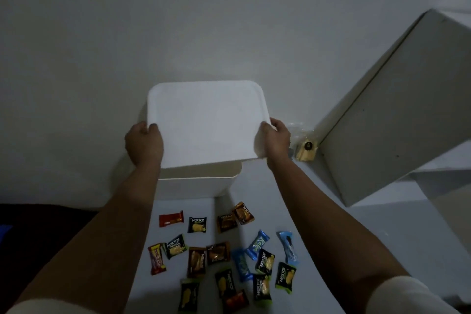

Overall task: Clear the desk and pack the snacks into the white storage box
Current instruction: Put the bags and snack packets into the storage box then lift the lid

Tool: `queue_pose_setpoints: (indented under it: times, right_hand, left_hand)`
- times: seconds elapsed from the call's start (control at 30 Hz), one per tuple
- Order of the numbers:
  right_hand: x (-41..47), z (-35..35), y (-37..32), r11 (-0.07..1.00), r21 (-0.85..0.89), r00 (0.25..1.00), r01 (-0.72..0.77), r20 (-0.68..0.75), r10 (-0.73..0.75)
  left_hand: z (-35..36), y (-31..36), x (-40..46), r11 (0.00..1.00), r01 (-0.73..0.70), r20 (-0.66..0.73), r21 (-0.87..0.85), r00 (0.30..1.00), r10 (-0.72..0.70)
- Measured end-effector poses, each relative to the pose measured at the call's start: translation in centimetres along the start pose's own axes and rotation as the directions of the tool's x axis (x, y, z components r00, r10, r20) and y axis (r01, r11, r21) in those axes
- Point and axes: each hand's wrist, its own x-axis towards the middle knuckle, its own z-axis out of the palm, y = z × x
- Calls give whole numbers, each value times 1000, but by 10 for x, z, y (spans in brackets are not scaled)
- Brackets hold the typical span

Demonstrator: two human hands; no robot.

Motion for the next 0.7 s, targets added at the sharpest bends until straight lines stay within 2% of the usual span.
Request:
queue_pose_setpoints:
  times: [0.1,0.2,0.3,0.4,0.47,0.6,0.7]
  right_hand:
    - [21,-49,17,1000,-5,995,-12,-99,12]
    - [32,-108,40,996,51,990,-74,-117,79]
    - [46,-174,78,986,53,973,-155,-167,162]
    - [64,-234,122,969,-29,944,-244,-234,231]
    - [71,-264,143,951,-74,934,-302,-223,279]
    - [95,-301,172,895,-240,925,-375,-160,345]
    - [115,-312,191,820,-398,908,-412,-104,405]
  left_hand:
    - [33,12,-45,996,-94,112,-7,989,95]
    - [73,4,-95,991,-129,201,-40,970,135]
    - [112,-18,-148,993,-114,283,-26,952,116]
    - [151,-51,-188,995,-91,395,46,916,65]
    - [178,-75,-206,987,-78,451,144,892,5]
    - [214,-112,-225,957,135,446,257,862,-242]
    - [227,-140,-228,912,182,460,368,816,-349]
